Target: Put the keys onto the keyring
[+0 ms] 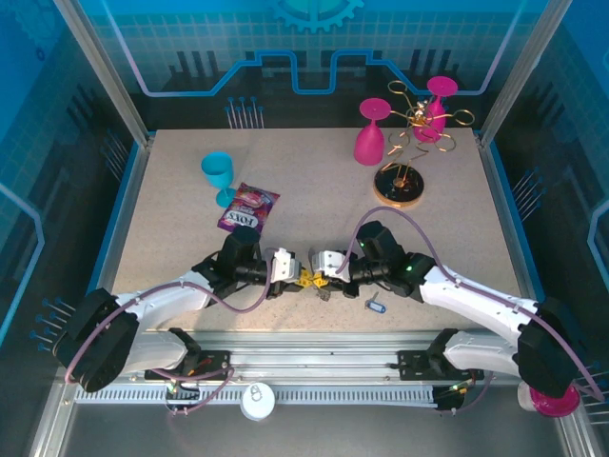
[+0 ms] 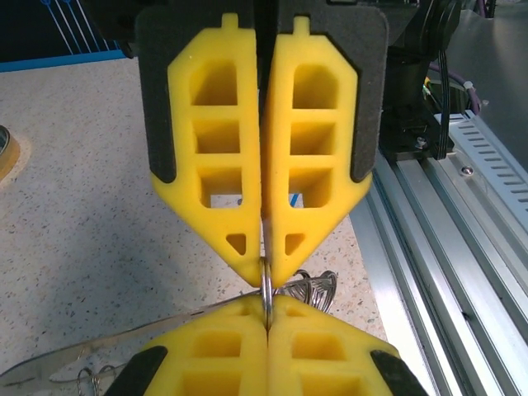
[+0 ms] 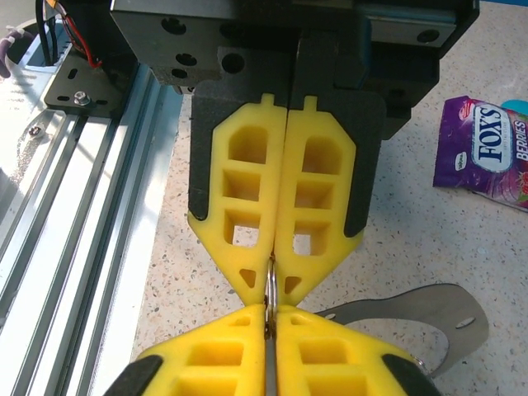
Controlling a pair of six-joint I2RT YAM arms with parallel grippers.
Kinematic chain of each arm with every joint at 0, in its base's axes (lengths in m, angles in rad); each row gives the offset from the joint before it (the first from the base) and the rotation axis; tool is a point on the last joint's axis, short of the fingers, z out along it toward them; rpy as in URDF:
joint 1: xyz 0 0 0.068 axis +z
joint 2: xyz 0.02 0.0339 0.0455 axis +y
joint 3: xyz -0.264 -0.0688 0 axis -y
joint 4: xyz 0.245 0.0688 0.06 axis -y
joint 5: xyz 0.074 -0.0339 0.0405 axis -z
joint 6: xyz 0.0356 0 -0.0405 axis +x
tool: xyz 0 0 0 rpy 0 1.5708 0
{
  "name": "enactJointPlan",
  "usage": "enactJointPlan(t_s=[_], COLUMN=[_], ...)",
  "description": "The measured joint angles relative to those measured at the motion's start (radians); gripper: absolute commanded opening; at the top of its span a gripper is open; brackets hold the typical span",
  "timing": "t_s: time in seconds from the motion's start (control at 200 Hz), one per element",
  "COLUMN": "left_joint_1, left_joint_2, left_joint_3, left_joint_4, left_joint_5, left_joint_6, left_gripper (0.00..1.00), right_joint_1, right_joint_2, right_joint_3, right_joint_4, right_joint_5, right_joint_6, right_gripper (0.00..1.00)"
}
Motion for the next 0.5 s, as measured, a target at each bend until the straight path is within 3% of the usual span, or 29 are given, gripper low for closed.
enactJointPlan(t_s=[0.06, 0.125, 0.185, 0.5], left_joint_1=[0.002, 0.002, 0.002, 0.000], left_joint_2=[0.000, 0.000, 0.000, 0.000], left_joint_3=[-0.004, -0.005, -0.006, 0.028], left_joint_4=[0.000, -0.001, 0.002, -0.070], left_joint_5=[0.000, -0.002, -0.004, -0.073], left_joint_6=[0.000, 0.001, 0.006, 0.030], left_gripper=[0.00, 0.17, 0.25, 0.21], right_joint_1=[0.000, 0.000, 0.000, 0.016], right_joint_2=[0.007, 0.015, 0.019, 0.053], right_joint_3=[0.002, 0.009, 0.023, 0.198], right_joint_4=[0.001, -0.006, -0.023, -0.291], right_joint_5=[-0.001, -0.003, 0.001, 0.122], right_joint_6=[-0.001, -0.002, -0.006, -0.101], right_gripper=[0.00, 0.00, 0.00, 0.00])
